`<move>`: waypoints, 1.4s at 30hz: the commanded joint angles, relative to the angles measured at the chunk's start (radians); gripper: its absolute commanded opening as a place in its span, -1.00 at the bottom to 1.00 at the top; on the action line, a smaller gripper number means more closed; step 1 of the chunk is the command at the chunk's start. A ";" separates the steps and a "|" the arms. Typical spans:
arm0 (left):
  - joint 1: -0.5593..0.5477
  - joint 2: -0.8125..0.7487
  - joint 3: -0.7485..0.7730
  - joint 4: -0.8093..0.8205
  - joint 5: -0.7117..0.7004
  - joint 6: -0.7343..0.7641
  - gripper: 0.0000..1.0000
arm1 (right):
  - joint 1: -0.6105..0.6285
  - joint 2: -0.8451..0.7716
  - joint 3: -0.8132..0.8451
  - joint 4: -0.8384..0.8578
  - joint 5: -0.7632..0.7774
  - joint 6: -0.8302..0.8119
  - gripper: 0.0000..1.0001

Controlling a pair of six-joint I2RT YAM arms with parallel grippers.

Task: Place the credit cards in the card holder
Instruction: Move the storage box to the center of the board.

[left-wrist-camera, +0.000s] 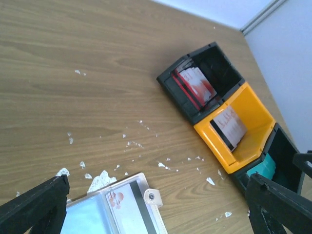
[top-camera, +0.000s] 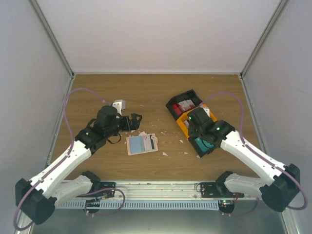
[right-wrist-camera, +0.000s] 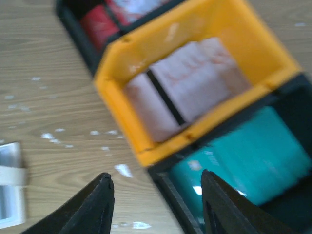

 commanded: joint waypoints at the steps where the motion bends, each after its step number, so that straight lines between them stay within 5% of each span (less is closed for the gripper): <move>1: 0.006 -0.050 -0.037 0.056 -0.080 0.025 0.98 | -0.058 -0.055 -0.039 -0.216 0.216 0.144 -0.11; 6: 0.008 -0.039 -0.041 0.065 -0.071 0.056 0.98 | -0.142 -0.044 -0.072 -0.203 0.168 0.119 -0.43; 27: 0.085 0.015 -0.101 0.138 0.142 -0.015 0.98 | -0.332 0.249 -0.136 0.235 -0.162 -0.144 -0.32; 42: 0.097 0.037 -0.163 0.168 0.243 -0.046 0.93 | -0.336 0.326 -0.150 0.231 -0.227 -0.204 -0.22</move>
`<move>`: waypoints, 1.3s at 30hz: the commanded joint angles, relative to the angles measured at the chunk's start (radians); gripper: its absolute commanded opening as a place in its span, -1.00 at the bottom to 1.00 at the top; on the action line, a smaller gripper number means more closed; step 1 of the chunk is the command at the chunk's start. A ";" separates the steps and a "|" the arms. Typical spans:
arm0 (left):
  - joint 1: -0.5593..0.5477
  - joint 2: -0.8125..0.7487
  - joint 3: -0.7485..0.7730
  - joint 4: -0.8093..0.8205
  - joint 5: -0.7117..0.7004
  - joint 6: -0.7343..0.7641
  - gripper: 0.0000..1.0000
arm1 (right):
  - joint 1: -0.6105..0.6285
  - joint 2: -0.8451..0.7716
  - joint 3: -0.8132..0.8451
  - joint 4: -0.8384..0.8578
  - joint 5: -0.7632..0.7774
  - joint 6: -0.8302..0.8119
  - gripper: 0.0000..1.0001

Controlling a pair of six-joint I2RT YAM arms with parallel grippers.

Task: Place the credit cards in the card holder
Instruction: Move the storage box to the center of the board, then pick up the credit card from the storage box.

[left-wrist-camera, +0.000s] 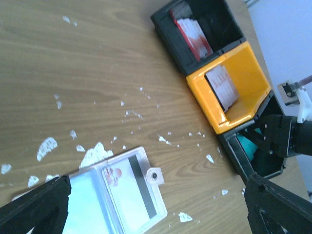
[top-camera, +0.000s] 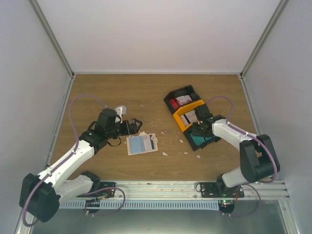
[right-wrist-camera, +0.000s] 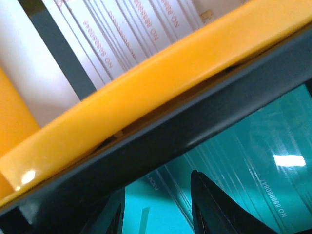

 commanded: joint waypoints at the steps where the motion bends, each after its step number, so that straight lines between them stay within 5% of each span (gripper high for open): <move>1: 0.005 0.026 -0.041 0.081 0.084 -0.023 0.91 | -0.011 -0.008 -0.035 0.011 -0.060 -0.020 -0.23; 12: -0.018 0.130 -0.075 0.206 0.233 -0.066 0.62 | -0.010 0.000 -0.043 0.012 -0.134 -0.030 -0.38; 27: -0.231 0.444 0.028 0.421 0.281 -0.159 -0.02 | -0.012 -0.072 -0.031 -0.029 -0.197 -0.036 -0.57; 39: -0.357 0.716 0.228 0.485 0.269 -0.206 -0.15 | -0.011 -0.027 -0.028 -0.005 -0.097 -0.048 -0.37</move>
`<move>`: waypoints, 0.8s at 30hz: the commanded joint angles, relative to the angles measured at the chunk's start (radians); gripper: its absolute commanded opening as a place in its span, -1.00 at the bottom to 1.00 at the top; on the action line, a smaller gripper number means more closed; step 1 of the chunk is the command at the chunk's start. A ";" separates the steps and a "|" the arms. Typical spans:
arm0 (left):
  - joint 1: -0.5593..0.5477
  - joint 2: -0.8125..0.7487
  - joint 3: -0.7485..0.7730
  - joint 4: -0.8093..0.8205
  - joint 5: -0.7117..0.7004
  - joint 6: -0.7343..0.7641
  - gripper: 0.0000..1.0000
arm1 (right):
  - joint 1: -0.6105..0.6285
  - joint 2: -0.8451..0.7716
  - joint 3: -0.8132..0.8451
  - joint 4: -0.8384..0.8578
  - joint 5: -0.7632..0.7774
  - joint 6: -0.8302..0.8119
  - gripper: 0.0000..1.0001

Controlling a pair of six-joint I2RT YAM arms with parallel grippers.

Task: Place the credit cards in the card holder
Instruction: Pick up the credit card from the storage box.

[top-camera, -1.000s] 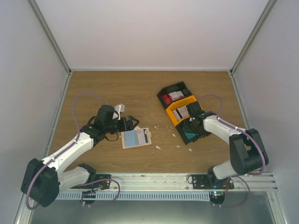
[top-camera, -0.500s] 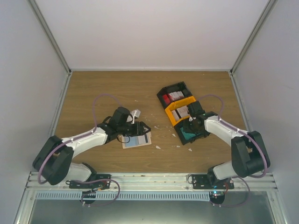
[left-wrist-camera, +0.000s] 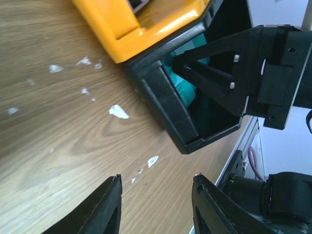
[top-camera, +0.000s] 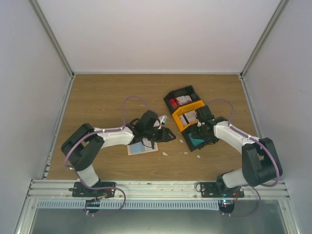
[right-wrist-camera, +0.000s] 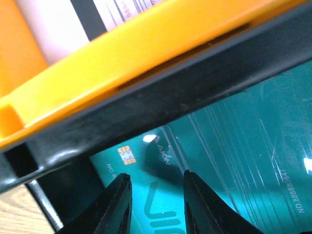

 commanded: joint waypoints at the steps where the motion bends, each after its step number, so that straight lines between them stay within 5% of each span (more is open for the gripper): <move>1: -0.039 0.069 0.072 0.080 -0.012 -0.031 -0.13 | -0.005 0.027 0.011 0.019 0.047 -0.024 -0.37; 7: -0.082 0.175 0.141 0.100 -0.005 -0.053 -0.08 | -0.005 0.062 0.006 0.039 0.019 -0.045 -0.43; 18: -0.100 0.293 0.249 0.043 0.026 -0.027 -0.53 | -0.005 0.012 0.006 0.020 -0.075 -0.050 -0.63; 24: -0.100 0.318 0.269 0.021 0.034 -0.005 -0.59 | -0.005 -0.047 -0.001 0.006 -0.181 -0.076 -0.67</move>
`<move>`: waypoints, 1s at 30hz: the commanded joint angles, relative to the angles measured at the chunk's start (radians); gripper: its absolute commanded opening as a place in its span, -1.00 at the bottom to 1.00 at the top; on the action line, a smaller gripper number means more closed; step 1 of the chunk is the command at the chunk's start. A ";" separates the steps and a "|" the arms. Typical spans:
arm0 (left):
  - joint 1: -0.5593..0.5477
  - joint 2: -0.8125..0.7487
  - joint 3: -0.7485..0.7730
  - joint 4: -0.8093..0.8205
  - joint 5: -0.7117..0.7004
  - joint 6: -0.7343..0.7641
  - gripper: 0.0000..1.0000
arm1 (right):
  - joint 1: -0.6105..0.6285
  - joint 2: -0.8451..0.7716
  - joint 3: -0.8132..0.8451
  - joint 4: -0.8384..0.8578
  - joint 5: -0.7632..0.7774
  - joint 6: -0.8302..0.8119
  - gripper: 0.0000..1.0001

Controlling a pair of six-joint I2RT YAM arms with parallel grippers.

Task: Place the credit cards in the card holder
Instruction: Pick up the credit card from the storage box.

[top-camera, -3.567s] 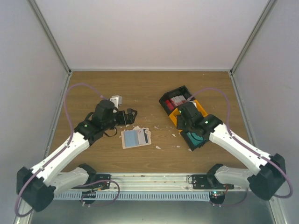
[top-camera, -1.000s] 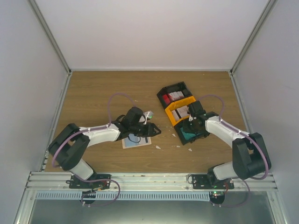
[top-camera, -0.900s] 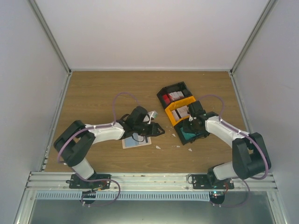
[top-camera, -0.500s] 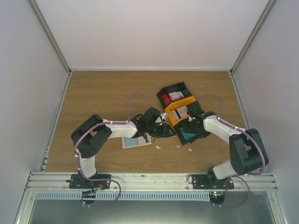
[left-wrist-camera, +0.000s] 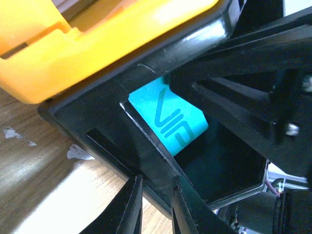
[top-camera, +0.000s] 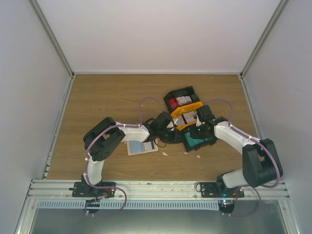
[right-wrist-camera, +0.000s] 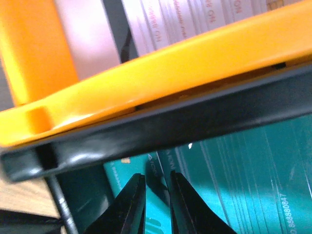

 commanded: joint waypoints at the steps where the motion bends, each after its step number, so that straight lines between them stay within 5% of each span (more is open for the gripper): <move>1: -0.009 0.029 0.032 0.000 0.016 0.027 -0.60 | -0.004 -0.065 -0.004 -0.017 -0.130 -0.030 -0.67; 10: -0.009 0.039 0.048 -0.004 0.018 0.031 -0.62 | -0.001 -0.094 -0.026 -0.017 -0.255 -0.044 -0.64; 19: -0.008 -0.004 0.026 0.000 0.006 0.038 -0.61 | -0.001 -0.086 -0.032 -0.004 -0.301 -0.046 -0.38; 30: 0.005 -0.081 -0.038 -0.012 -0.048 0.040 -0.62 | 0.000 -0.039 -0.041 0.024 -0.278 -0.031 -0.44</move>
